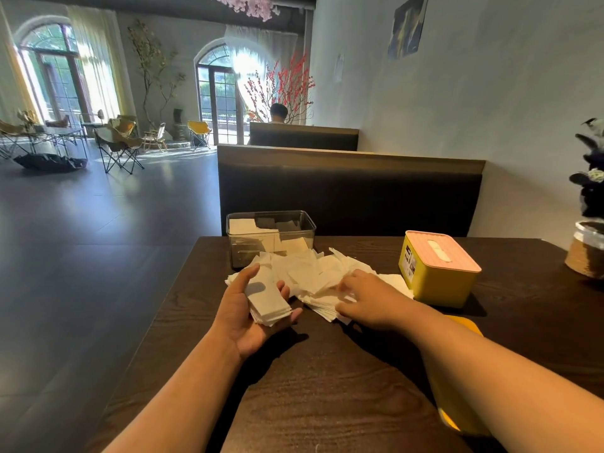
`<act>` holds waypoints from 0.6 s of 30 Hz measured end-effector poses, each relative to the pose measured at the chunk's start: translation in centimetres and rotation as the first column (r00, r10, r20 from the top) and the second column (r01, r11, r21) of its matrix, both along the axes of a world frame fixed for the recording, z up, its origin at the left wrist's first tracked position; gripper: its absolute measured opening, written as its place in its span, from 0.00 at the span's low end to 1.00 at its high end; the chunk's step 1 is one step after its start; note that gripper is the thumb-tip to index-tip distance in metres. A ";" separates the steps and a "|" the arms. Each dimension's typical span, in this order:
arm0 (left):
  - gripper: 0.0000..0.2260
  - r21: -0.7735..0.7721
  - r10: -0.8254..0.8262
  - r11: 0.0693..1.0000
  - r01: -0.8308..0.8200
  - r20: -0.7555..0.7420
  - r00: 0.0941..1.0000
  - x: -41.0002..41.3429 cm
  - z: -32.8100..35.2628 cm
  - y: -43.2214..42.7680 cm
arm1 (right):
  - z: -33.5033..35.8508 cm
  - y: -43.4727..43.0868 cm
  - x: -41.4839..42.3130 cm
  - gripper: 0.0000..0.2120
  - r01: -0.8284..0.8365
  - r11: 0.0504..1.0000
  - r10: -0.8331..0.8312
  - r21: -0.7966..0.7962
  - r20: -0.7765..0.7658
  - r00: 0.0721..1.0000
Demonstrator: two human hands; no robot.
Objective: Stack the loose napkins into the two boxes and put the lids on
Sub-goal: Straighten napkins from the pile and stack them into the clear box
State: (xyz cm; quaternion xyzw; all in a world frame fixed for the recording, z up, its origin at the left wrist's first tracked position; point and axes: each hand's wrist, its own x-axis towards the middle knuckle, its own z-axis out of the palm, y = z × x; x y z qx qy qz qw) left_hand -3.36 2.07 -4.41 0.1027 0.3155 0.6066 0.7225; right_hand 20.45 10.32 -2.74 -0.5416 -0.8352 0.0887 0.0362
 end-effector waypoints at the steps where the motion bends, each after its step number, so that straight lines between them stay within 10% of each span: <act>1: 0.26 -0.009 0.001 1.000 -0.001 -0.004 1.000 0.0 -0.2 0.1 | -0.3 0.2 0.2 0.25 -0.015 1.000 0.015 -0.001 0.044 0.999; 18: 0.28 -0.052 0.030 0.998 -0.036 -0.125 0.992 0.0 -0.6 0.6 | -1.2 0.8 -4.1 0.30 -0.104 0.987 0.062 0.119 0.312 0.948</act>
